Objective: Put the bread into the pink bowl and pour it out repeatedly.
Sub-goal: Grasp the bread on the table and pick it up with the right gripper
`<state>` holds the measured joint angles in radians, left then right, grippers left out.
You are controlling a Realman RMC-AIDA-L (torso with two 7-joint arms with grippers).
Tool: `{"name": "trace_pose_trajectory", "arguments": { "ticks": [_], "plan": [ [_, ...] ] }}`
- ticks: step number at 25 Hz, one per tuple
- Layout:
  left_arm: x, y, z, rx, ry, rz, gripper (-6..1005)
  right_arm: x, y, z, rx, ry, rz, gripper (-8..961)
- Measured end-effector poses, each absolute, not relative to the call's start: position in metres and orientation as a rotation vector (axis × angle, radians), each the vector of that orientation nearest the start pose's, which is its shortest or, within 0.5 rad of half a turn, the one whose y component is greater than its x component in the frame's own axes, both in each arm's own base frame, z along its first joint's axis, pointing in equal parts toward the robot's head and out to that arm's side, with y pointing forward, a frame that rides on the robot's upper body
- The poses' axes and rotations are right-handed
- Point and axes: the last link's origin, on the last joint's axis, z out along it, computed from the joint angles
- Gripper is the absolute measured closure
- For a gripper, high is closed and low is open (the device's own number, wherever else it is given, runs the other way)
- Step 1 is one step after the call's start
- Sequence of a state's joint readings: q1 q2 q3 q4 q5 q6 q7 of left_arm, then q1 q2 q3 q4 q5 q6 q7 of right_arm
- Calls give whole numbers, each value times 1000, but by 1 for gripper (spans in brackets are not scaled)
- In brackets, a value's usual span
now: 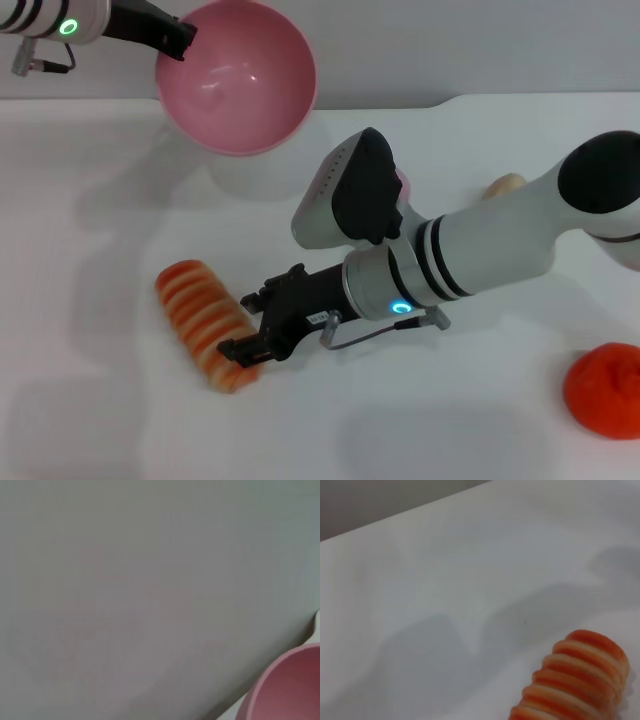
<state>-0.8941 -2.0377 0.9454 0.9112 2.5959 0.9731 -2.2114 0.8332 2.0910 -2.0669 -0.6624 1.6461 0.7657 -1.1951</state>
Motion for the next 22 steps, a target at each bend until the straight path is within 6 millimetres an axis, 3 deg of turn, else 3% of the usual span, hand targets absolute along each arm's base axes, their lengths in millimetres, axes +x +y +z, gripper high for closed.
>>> {"name": "trace_pose_trajectory", "arguments": {
  "ticks": [22],
  "plan": [
    [-167,481,49,-2283,-603,27,955,137,335,-173,-2973,623,115,281]
  ]
}}
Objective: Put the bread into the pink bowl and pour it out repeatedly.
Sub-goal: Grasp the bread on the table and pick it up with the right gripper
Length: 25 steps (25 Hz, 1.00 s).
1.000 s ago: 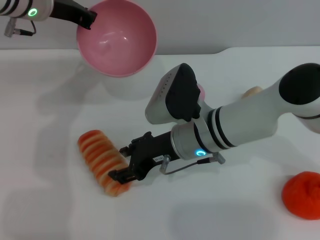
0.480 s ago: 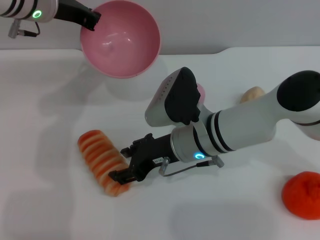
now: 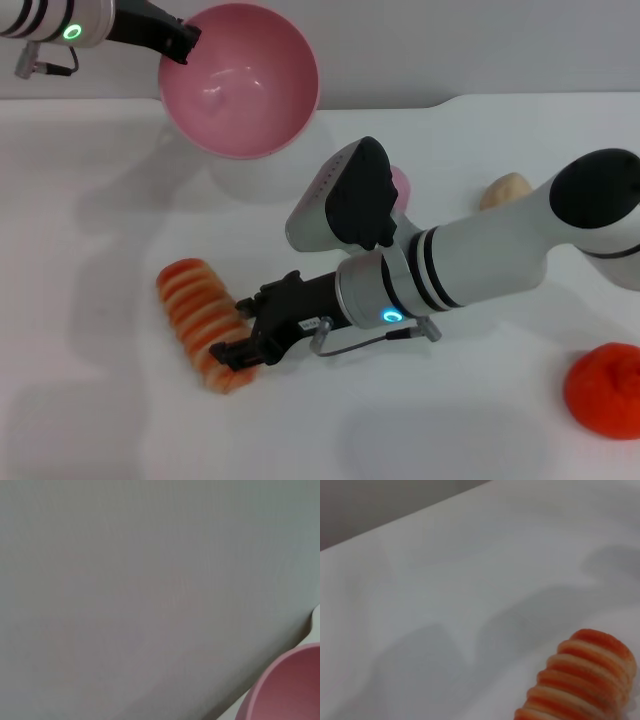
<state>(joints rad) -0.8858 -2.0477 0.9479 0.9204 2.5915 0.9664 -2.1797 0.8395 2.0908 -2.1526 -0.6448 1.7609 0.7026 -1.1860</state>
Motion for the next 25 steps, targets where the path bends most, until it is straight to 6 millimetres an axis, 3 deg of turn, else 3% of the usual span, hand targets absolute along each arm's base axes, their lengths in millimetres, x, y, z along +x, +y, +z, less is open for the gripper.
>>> {"name": "trace_pose_trajectory", "arguments": {
  "ticks": [25],
  "plan": [
    [-171,479,48,-2282,-604,28,955,140,333,-176,-2962,727,104,283]
  ]
}}
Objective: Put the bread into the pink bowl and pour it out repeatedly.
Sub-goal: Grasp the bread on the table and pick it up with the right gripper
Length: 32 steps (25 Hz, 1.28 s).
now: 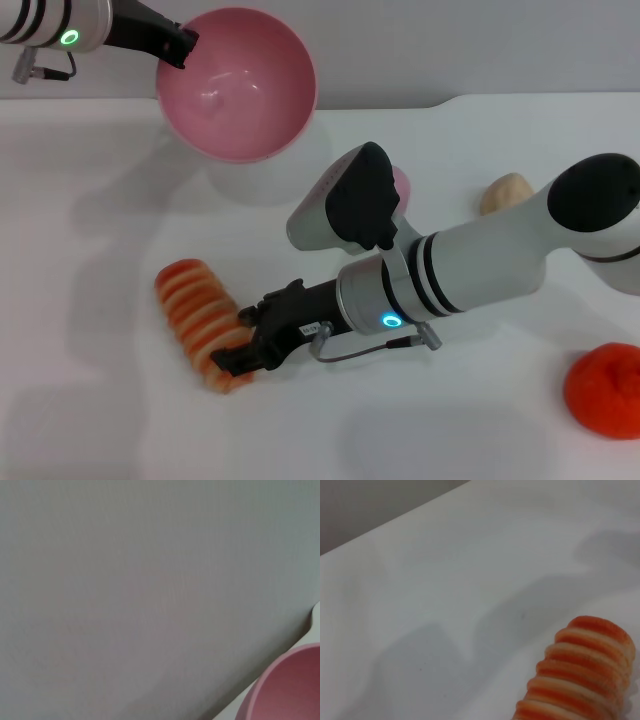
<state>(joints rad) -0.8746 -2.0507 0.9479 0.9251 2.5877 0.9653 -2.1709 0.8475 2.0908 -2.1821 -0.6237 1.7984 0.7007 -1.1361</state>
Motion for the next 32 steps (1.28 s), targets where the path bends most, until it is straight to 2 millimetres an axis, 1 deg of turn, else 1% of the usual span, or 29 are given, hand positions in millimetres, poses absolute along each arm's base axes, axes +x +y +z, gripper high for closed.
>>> {"name": "trace_pose_trajectory", "arguments": {
  "ticks": [8,16,29,32],
  "plan": [
    [-171,479,49,-2282,-603,28,955,140,334,-176,-2955,729,100,286],
    [-168,480,50,-2279,-589,23,955,144,336,-175,-2938,755,81,288],
    [-170,479,51,-2280,-585,30,955,143,336,-175,-2938,757,87,287],
    [-171,479,51,-2279,-586,30,955,144,336,-175,-2938,756,88,403]
  ]
}}
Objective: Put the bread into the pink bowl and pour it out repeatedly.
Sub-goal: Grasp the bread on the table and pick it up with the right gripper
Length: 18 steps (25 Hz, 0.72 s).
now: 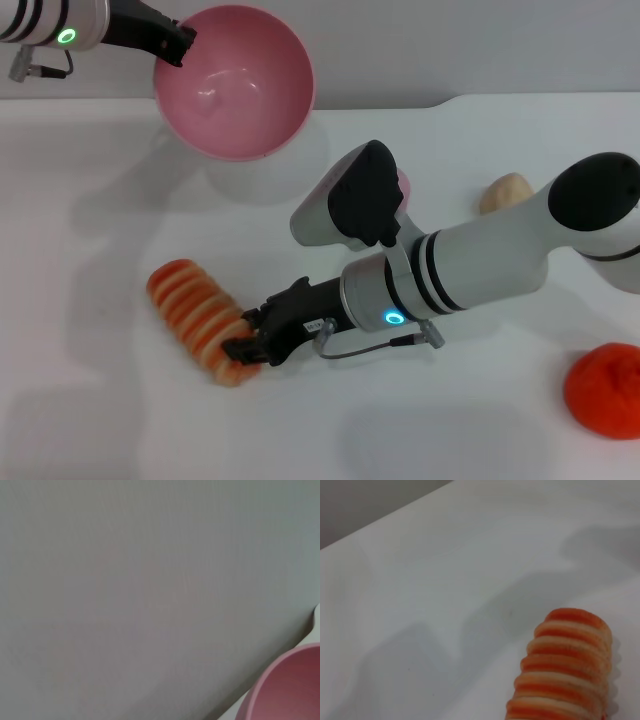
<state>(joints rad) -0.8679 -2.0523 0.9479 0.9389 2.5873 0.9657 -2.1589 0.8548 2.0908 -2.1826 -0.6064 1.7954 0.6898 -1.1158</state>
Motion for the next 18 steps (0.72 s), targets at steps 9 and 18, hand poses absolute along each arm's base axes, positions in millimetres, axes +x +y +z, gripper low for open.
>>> {"name": "trace_pose_trajectory", "arguments": {
  "ticks": [9,18],
  "plan": [
    [-172,479,51,-2278,-587,30,955,146,334,-175,-2947,748,79,558],
    [-171,479,52,-2276,-583,29,955,145,334,-175,-2951,740,81,624]
  ]
}}
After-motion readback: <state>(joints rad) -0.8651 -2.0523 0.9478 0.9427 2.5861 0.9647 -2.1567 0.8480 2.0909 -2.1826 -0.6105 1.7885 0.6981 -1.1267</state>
